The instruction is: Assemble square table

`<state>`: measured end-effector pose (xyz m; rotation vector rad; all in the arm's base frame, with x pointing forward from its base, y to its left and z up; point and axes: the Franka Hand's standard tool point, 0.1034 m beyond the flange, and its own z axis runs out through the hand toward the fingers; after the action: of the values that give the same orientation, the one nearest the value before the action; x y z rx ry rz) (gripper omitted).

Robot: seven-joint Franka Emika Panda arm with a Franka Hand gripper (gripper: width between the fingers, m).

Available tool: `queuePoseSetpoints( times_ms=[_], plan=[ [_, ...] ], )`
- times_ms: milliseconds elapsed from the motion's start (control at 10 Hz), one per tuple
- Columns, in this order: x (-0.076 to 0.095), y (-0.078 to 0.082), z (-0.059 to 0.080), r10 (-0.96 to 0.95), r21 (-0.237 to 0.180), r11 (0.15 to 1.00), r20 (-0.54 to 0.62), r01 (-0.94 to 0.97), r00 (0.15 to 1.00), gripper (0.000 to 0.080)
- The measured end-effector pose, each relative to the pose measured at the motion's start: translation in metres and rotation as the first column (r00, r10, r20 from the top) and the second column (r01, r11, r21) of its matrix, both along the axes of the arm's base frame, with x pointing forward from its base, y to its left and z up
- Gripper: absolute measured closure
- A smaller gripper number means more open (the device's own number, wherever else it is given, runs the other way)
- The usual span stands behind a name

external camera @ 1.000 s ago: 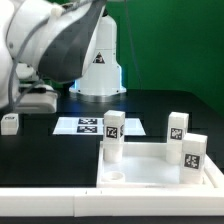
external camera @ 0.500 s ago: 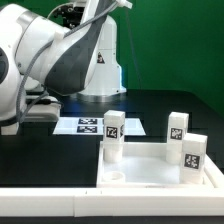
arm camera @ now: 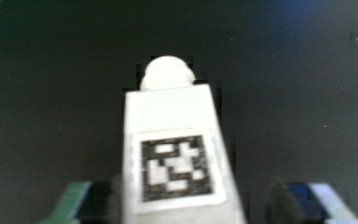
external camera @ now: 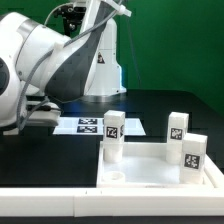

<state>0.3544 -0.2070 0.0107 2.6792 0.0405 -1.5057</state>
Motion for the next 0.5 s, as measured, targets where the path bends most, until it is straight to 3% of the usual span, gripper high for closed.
queuePoseSetpoints(
  times_ms=[100,300,400,500],
  plan=[
    [0.0,0.0,0.0,0.0,0.0,1.0,0.0,0.0,1.0,0.0517],
    [0.007,0.005,0.004,0.011,0.004,1.0,0.014,-0.011,1.0,0.0517],
    [0.023,0.021,0.023,0.036,0.026,0.999,0.063,-0.038,0.997,0.0517],
    [0.036,0.038,0.051,0.026,0.069,0.997,0.088,-0.032,0.996,0.0517]
  ],
)
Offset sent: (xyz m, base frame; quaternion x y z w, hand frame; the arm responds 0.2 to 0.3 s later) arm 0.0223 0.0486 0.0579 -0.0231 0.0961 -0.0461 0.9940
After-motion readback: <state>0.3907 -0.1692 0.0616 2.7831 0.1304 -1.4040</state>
